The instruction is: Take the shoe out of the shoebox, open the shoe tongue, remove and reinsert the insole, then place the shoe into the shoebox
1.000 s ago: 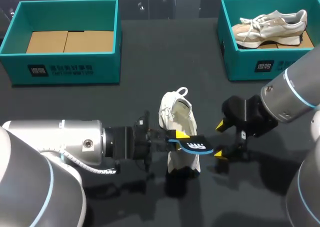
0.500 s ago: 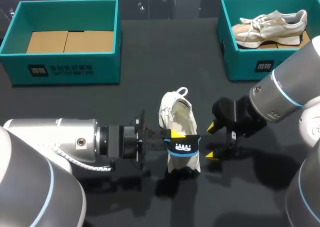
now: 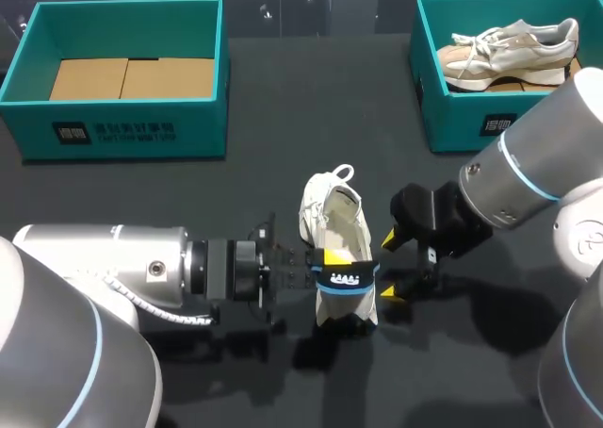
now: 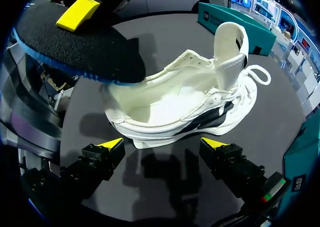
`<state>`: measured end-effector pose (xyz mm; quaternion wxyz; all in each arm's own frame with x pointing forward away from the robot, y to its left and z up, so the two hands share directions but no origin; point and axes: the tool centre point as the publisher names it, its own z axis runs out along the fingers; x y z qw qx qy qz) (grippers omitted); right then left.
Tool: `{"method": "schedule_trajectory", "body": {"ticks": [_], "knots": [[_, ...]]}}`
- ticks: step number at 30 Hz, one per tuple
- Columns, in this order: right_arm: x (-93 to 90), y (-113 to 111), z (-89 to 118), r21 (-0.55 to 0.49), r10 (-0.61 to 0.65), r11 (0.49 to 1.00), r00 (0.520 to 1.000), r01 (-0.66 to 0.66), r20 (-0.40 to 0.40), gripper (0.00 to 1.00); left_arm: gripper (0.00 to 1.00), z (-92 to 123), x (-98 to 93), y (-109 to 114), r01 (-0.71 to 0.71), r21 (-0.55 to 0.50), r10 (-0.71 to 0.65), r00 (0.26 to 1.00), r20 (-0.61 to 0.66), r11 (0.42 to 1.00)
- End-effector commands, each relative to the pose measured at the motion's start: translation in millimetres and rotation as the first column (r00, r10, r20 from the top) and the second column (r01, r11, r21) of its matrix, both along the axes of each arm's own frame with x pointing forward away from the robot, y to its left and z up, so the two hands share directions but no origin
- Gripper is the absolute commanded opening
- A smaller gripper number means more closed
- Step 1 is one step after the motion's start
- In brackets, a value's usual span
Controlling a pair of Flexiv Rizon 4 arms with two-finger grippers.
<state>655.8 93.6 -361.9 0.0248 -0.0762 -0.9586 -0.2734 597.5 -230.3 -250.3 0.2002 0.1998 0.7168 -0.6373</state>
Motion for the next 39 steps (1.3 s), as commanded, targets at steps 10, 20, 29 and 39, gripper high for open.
{"method": "schedule_trajectory", "body": {"ticks": [10, 20, 29, 39], "knots": [[4.9, 0, -5, -0.008, 0.006, 1.0, 1.0, -0.006, -0.003, 1.0, 0.0, -5, 1.8, -9, 0.007, -0.017, -0.007, 1.0, 0.011, 1.0], [8.0, 1, -6, -0.008, 0.016, 1.0, 1.0, -0.016, -0.003, 1.0, 0.0, -7, 7.5, -13, 0.016, -0.03, -0.015, 1.0, 0.015, 0.999], [9.4, 0, -6, -0.009, 0.022, 1.0, 1.0, -0.022, -0.005, 1.0, 0.0, -11, 12.3, -15, 0.024, -0.039, -0.024, 1.0, 0.003, 0.999], [9.4, 0, -6, -0.009, 0.022, 1.0, 1.0, -0.022, -0.005, 1.0, 0.0, -13, 15.0, -16, 0.029, -0.047, -0.029, 1.0, -0.006, 0.998]]}}
